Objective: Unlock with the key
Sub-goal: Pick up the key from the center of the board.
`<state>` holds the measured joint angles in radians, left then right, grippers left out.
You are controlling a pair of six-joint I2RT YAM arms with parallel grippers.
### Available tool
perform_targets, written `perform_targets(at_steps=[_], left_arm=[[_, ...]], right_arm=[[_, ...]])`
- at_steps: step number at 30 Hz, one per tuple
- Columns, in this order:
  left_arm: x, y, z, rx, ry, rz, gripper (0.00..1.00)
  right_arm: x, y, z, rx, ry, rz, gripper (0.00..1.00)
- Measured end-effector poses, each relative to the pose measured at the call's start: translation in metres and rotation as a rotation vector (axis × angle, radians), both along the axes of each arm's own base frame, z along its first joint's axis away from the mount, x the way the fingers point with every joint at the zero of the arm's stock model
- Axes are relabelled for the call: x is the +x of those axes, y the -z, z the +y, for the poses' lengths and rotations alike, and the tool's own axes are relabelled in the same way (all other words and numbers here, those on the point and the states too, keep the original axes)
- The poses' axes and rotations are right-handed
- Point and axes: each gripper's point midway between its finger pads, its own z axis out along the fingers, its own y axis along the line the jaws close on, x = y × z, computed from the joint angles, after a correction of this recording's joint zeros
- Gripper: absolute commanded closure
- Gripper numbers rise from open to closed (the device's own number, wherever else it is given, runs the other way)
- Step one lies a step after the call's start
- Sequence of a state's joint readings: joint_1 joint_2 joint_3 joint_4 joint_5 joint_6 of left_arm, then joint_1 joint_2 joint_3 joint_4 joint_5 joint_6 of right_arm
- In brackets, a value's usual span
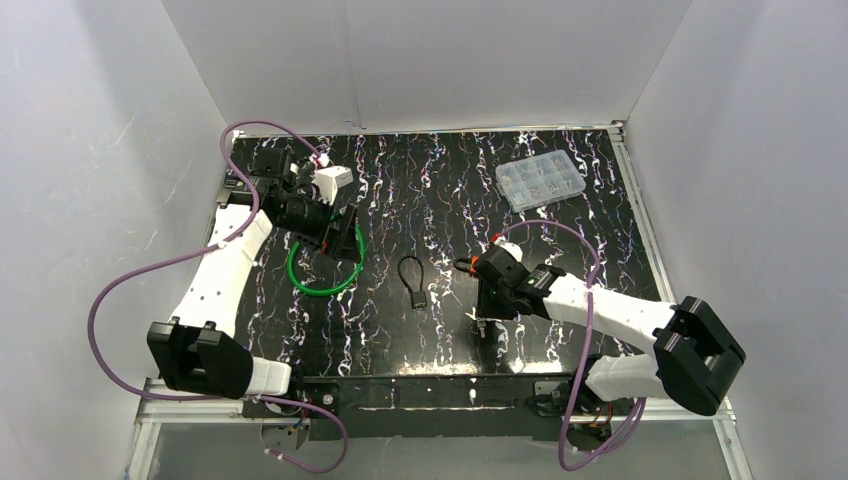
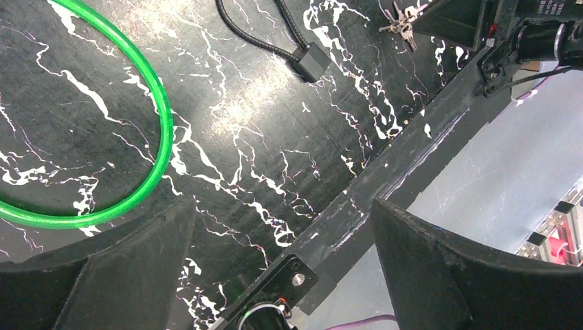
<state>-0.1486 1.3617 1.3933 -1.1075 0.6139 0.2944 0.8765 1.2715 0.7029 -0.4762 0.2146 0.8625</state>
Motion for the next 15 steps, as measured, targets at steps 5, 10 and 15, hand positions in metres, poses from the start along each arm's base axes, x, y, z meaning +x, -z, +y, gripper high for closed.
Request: perform_targets(at_steps=[5, 10, 15], left_arm=[[-0.0002, 0.0012, -0.0013, 0.003, 0.006, 0.005, 0.01], [0.001, -0.0011, -0.0042, 0.006, 0.015, 0.005, 0.01], [-0.0003, -0.0049, -0.0068, 0.013, 0.028, -0.003, 0.01]], right_arm=[[-0.0011, 0.0017, -0.003, -0.002, 0.004, 0.003, 0.64], [-0.0036, 0.0045, -0.008, -0.018, 0.011, 0.017, 0.66], [-0.0036, 0.005, -0.0097, -0.022, 0.016, 0.021, 0.69]])
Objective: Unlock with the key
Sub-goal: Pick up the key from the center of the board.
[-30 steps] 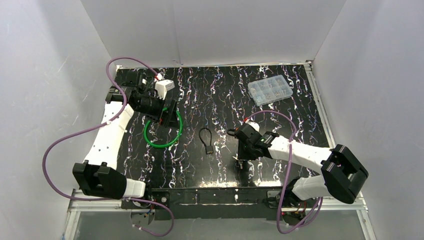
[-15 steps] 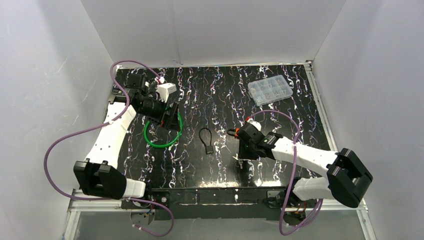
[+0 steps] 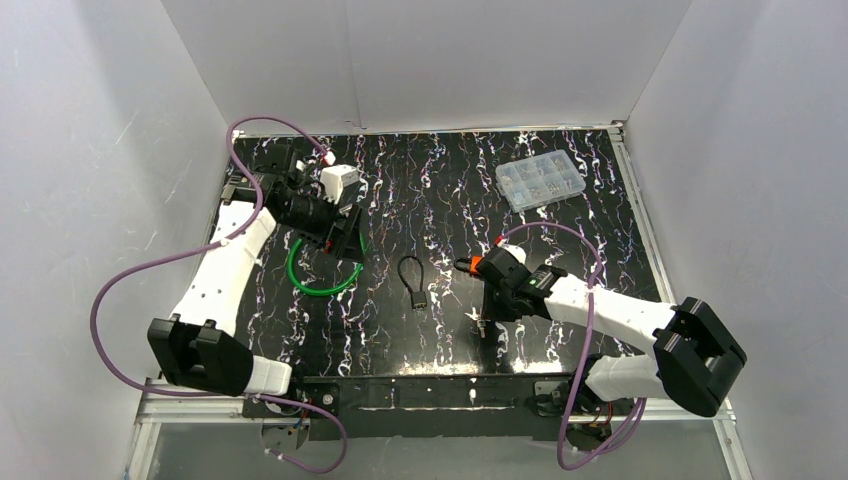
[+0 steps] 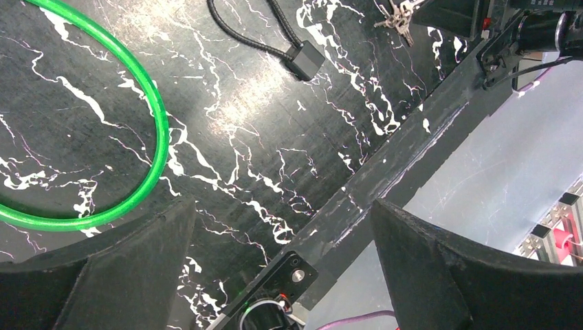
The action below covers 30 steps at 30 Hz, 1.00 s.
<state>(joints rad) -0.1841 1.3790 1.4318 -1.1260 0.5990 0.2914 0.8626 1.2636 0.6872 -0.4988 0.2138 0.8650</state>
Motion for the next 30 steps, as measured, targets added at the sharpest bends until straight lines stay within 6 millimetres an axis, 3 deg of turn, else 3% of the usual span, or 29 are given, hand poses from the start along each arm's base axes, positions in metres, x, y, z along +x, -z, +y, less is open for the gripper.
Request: perform_targets(at_steps=[15, 25, 30], left_arm=[[-0.003, -0.003, -0.004, 0.019, 0.019, -0.008, 0.01], [-0.005, -0.005, -0.002, 0.029, 0.027, -0.032, 0.01], [-0.006, -0.005, -0.003, 0.03, 0.037, -0.034, 0.01]], right_arm=[[-0.001, 0.009, -0.003, -0.024, 0.003, 0.03, 0.72], [-0.002, 0.011, -0.002, -0.026, 0.0, 0.039, 0.99], [-0.002, 0.01, -0.003, -0.026, 0.001, 0.037, 0.99]])
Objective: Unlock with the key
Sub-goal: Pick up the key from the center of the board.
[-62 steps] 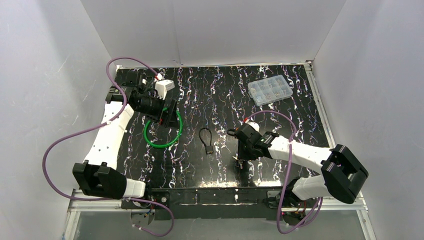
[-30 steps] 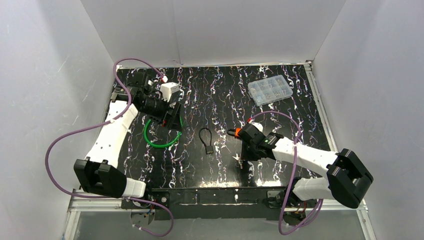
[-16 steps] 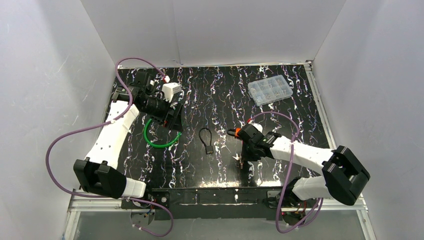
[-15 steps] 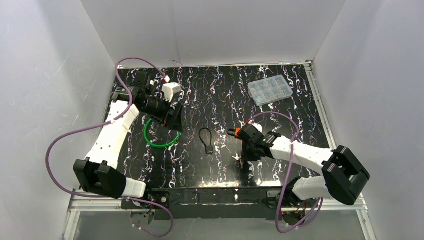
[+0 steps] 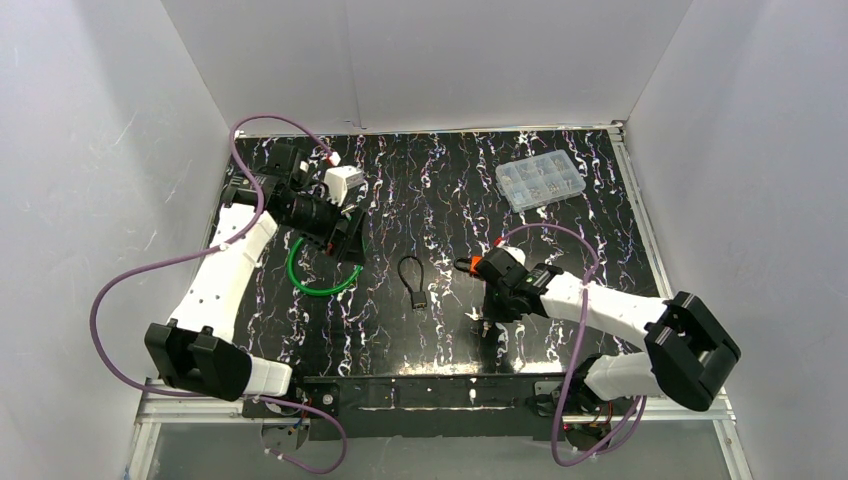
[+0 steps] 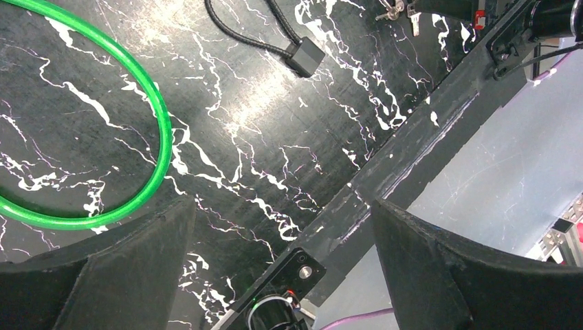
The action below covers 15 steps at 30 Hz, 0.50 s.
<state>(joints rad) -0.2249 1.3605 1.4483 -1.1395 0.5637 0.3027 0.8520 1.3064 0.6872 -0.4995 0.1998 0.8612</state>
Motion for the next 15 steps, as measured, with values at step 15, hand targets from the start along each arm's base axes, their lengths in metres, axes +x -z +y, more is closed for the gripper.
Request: perform_targets(at_steps=[15], left_arm=[[-0.052, -0.013, -0.027, -0.102, 0.195, -0.123, 0.01]], right_arm=[[-0.002, -0.044, -0.008, 0.087, 0.004, -0.1, 0.99]])
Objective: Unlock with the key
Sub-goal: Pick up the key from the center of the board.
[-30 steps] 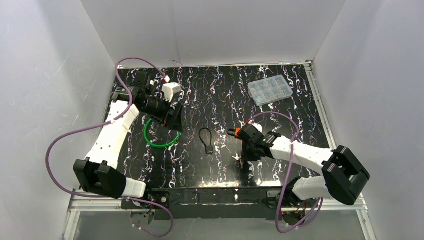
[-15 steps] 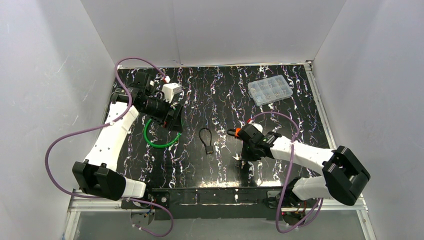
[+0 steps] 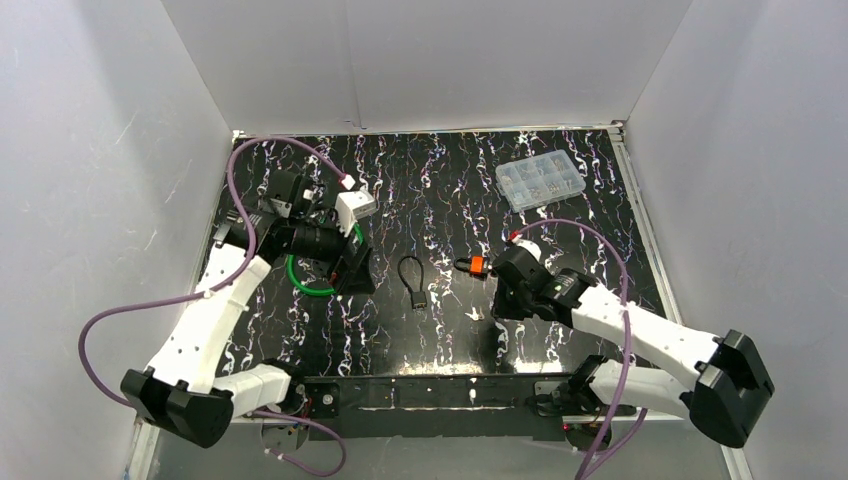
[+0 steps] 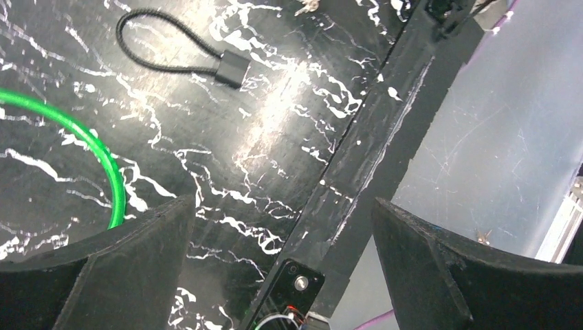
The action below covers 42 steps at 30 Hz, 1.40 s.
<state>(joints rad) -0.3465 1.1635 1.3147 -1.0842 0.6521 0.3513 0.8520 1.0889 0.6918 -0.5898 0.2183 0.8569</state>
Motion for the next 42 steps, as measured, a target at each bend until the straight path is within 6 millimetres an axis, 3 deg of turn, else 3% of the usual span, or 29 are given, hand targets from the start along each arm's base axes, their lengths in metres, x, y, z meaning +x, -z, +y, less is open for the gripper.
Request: perform_targets(at_steps=[8, 12, 18, 27, 32, 35, 42], left_arm=[[-0.016, -0.003, -0.021, -0.07, 0.126, -0.07, 0.01], [-0.023, -0.003, -0.03, -0.082, 0.19, -0.128, 0.01], [-0.022, -0.008, -0.04, -0.091, 0.259, -0.233, 0.01], [-0.035, -0.004, -0.063, -0.168, 0.349, -0.384, 0.01], [-0.037, -0.009, -0.088, -0.209, 0.377, -0.47, 0.01], [-0.035, -0.015, -0.095, -0.229, 0.37, -0.504, 0.01], [-0.035, -0.033, -0.111, -0.295, 0.354, -0.536, 0.17]], right_arm=[[-0.002, -0.03, 0.005, 0.083, -0.038, -0.061, 0.99], [-0.001, -0.061, 0.018, 0.14, -0.108, -0.106, 0.99], [-0.004, -0.092, 0.033, 0.203, -0.199, -0.14, 0.99], [-0.019, -0.161, 0.073, 0.374, -0.412, -0.195, 0.99], [-0.028, -0.202, 0.097, 0.473, -0.536, -0.241, 0.99], [-0.035, -0.216, 0.104, 0.519, -0.588, -0.255, 0.99], [-0.055, -0.243, 0.115, 0.631, -0.704, -0.257, 0.99]])
